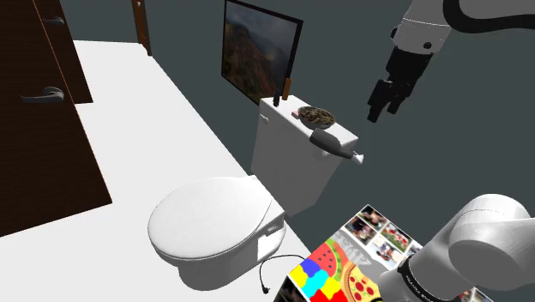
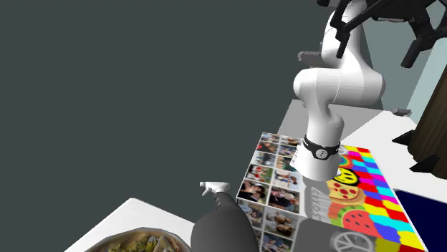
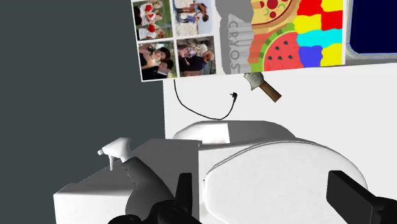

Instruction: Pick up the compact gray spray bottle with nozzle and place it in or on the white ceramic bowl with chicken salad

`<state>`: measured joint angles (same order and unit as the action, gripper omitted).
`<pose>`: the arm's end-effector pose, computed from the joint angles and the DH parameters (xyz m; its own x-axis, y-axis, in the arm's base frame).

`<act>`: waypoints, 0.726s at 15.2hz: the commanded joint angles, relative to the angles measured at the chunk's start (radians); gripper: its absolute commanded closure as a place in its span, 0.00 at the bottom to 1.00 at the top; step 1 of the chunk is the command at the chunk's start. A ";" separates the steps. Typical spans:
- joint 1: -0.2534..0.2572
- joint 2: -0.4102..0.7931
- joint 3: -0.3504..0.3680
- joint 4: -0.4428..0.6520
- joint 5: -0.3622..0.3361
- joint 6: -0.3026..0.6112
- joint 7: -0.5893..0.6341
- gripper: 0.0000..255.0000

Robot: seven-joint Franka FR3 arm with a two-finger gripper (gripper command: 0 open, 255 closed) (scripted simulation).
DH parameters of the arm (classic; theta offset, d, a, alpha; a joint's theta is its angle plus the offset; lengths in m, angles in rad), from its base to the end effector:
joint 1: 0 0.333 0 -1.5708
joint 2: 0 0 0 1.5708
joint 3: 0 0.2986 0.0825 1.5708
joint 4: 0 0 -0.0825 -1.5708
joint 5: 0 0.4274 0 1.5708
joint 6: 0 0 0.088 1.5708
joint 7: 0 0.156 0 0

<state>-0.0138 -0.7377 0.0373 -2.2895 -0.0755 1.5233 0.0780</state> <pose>0.3696 -0.0017 0.5422 0.9975 -0.0680 -0.0207 -0.0656 -0.9926 0.1023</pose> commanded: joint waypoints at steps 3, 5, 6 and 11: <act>-0.003 -0.012 -0.039 -0.062 -0.018 0.072 -0.049 0.00; -0.007 -0.016 -0.079 -0.117 -0.037 0.145 -0.098 0.00; -0.010 -0.015 -0.100 -0.143 -0.046 0.183 -0.122 0.00; -0.022 0.025 -0.208 -0.244 -0.086 0.378 -0.247 0.00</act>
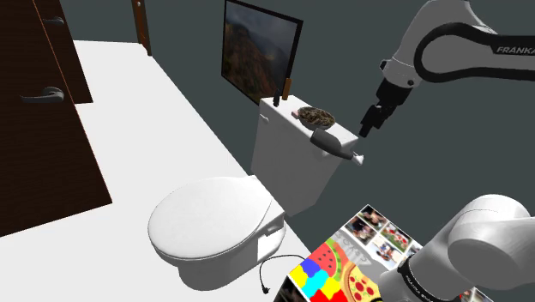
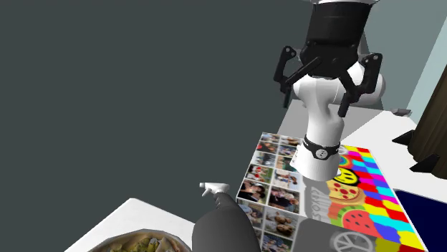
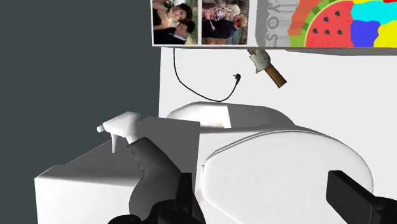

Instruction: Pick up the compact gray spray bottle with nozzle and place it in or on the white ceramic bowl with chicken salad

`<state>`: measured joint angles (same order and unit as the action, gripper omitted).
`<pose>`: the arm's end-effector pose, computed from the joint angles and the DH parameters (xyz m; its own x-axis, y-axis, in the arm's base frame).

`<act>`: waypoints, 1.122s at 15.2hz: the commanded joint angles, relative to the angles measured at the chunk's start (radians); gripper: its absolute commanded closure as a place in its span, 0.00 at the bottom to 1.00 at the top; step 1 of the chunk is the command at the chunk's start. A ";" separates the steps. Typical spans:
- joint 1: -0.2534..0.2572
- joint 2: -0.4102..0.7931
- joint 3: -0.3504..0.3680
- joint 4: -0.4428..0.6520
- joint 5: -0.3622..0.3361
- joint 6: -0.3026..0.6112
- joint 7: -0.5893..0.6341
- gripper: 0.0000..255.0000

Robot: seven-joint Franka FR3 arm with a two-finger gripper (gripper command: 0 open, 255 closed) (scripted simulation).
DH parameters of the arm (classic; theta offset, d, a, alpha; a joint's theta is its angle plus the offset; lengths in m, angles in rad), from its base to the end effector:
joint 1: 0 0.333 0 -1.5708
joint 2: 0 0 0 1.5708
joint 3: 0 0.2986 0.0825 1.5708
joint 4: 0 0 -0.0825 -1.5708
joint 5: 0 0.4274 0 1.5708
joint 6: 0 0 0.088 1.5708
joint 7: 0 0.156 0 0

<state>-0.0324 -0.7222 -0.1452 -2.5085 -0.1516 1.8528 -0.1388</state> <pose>0.3905 -0.0861 0.4479 0.9980 0.0334 0.0541 0.0302 -0.9977 0.0602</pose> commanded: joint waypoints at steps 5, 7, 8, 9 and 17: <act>-0.005 0.110 -0.143 -0.080 -0.032 0.254 -0.163 0.00; 0.002 0.167 -0.193 -0.088 -0.029 0.337 -0.222 0.00; 0.008 0.198 -0.219 -0.089 -0.024 0.379 -0.253 0.00; 0.016 0.232 -0.246 -0.088 -0.016 0.420 -0.286 0.00; 0.127 0.502 -0.437 -0.036 0.167 0.669 -0.579 0.00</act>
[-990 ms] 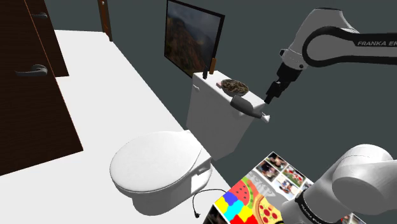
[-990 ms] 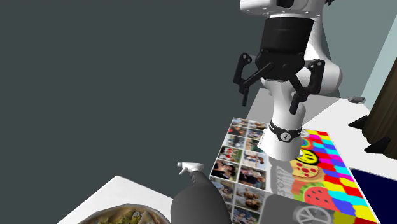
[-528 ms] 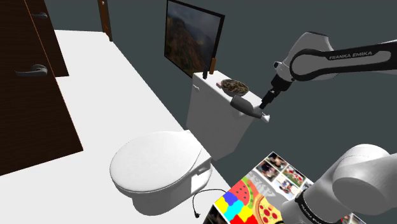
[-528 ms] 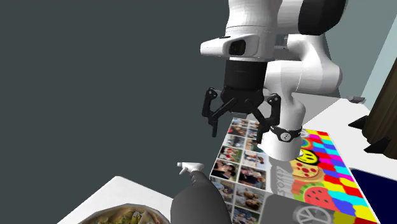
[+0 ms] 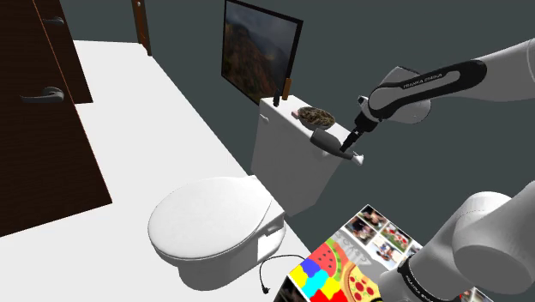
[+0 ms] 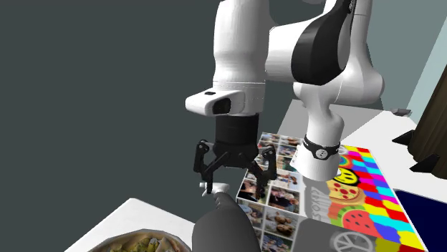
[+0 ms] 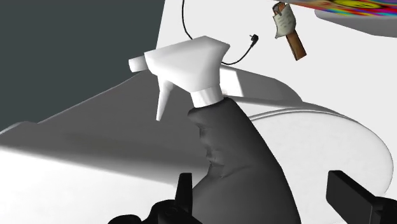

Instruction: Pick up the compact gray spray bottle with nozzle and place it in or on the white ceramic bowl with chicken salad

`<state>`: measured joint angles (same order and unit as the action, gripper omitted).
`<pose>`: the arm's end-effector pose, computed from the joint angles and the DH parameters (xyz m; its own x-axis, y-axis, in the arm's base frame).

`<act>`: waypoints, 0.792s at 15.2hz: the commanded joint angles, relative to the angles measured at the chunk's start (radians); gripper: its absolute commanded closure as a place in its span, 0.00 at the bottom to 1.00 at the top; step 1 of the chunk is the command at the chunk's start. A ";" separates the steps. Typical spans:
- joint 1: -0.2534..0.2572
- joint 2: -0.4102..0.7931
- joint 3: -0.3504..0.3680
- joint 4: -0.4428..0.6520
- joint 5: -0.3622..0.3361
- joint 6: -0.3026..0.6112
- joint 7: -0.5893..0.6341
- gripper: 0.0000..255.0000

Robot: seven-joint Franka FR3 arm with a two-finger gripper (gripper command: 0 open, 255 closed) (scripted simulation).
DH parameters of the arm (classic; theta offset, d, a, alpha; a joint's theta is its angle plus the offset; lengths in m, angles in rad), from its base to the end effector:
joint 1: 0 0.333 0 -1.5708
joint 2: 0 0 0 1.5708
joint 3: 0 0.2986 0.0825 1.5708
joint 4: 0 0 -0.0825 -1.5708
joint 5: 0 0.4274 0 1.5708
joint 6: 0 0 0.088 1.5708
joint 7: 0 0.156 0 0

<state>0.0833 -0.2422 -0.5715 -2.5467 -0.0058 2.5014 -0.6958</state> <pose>0.4449 -0.2187 0.2640 0.9568 0.2094 0.2019 0.2128 -0.9771 0.0050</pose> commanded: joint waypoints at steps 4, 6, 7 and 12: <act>0.036 0.081 -0.027 -0.005 0.077 0.079 -0.062 0.00; 0.054 0.122 -0.038 -0.007 0.122 0.115 -0.095 0.00; 0.054 0.122 -0.037 -0.007 0.123 0.115 -0.095 0.00; 0.053 0.122 -0.037 -0.007 0.123 0.115 -0.095 0.00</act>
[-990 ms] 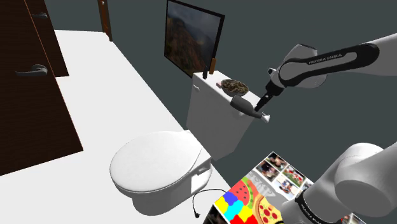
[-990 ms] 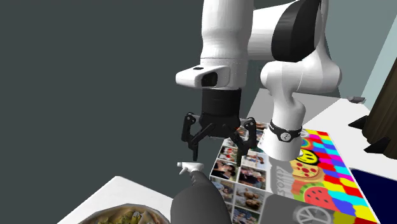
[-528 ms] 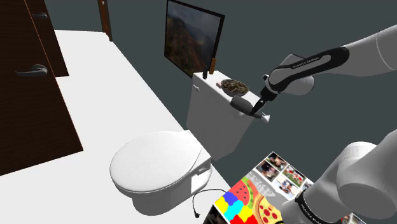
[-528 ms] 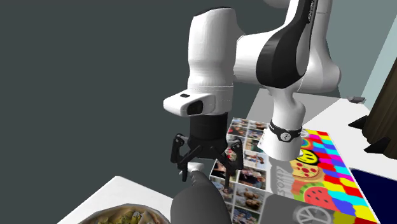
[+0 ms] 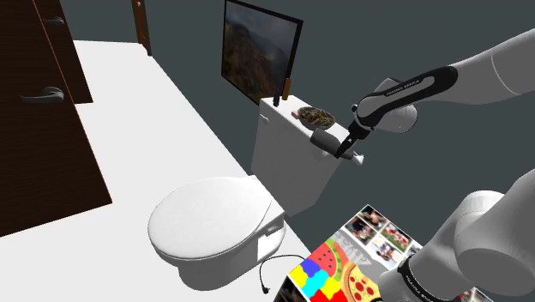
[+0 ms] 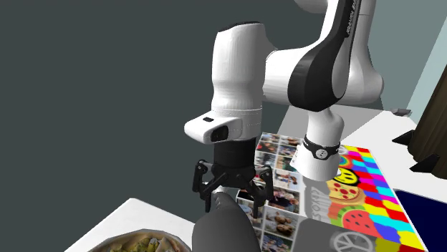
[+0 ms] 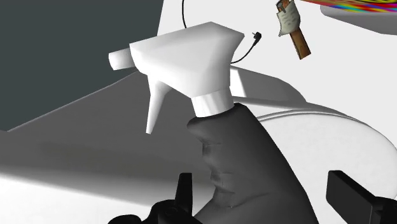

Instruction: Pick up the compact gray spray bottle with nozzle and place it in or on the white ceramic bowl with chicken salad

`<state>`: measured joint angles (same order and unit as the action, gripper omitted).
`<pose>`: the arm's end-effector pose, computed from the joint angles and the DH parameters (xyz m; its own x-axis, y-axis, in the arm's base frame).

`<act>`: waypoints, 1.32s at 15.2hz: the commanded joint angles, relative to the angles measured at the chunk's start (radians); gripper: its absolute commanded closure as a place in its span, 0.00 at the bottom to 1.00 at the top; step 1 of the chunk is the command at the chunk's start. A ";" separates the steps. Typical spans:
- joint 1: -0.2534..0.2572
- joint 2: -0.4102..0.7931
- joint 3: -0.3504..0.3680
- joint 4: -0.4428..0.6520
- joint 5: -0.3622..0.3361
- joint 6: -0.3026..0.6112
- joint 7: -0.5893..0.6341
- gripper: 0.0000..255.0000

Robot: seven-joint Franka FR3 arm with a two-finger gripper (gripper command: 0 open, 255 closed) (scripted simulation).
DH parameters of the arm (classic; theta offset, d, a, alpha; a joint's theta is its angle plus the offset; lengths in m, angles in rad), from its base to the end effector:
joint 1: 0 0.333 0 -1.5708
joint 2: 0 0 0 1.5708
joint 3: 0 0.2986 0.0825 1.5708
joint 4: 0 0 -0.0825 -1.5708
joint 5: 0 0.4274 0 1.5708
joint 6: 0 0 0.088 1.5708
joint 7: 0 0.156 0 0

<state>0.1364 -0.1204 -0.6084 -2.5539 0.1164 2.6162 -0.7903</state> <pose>0.4491 -0.2184 0.2205 0.9548 0.2143 0.2059 0.2176 -0.9760 0.0066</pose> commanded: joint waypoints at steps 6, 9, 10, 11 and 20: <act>0.000 0.000 0.000 0.000 0.000 0.000 0.000 1.00; 0.000 0.000 0.000 0.000 0.000 0.000 0.000 1.00; 0.000 -0.001 0.000 0.000 -0.001 0.000 0.001 1.00; 0.000 0.000 0.000 0.000 0.000 0.000 0.001 1.00; -0.035 -0.098 0.031 0.035 -0.102 -0.117 0.085 1.00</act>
<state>0.1056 -0.2060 -0.5818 -2.5230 0.0254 2.5132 -0.7155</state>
